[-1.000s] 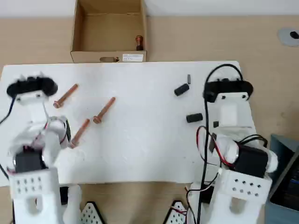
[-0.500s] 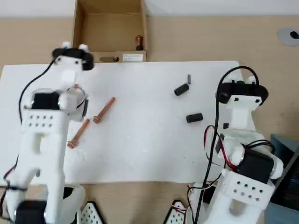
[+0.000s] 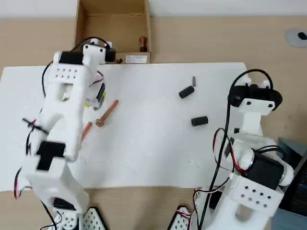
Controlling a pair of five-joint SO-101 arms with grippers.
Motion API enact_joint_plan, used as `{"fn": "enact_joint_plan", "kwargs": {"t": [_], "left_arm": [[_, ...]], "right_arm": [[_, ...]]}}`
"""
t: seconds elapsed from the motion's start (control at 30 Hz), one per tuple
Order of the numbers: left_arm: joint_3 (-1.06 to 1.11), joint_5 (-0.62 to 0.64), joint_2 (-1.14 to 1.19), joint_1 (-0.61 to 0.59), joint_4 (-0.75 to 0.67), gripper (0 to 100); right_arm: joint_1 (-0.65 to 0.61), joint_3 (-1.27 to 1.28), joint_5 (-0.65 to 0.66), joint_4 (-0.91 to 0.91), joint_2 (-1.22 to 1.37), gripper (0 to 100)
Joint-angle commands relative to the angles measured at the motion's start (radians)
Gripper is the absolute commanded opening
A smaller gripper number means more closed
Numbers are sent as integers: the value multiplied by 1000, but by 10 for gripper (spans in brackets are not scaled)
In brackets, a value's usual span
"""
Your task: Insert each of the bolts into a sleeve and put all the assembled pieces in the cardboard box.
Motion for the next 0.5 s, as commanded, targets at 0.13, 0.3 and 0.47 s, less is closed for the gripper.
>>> {"fn": "enact_joint_plan", "kwargs": {"t": [0.13, 0.3, 0.47], "left_arm": [[-213, -68, 148, 54, 100, 92], [-193, -72, 180, 69, 100, 122], [-186, -74, 183, 69, 100, 124]], "right_arm": [[12, 1, 0, -23, -12, 10], [12, 1, 0, -23, -12, 10], [12, 1, 0, -23, -12, 10]]}}
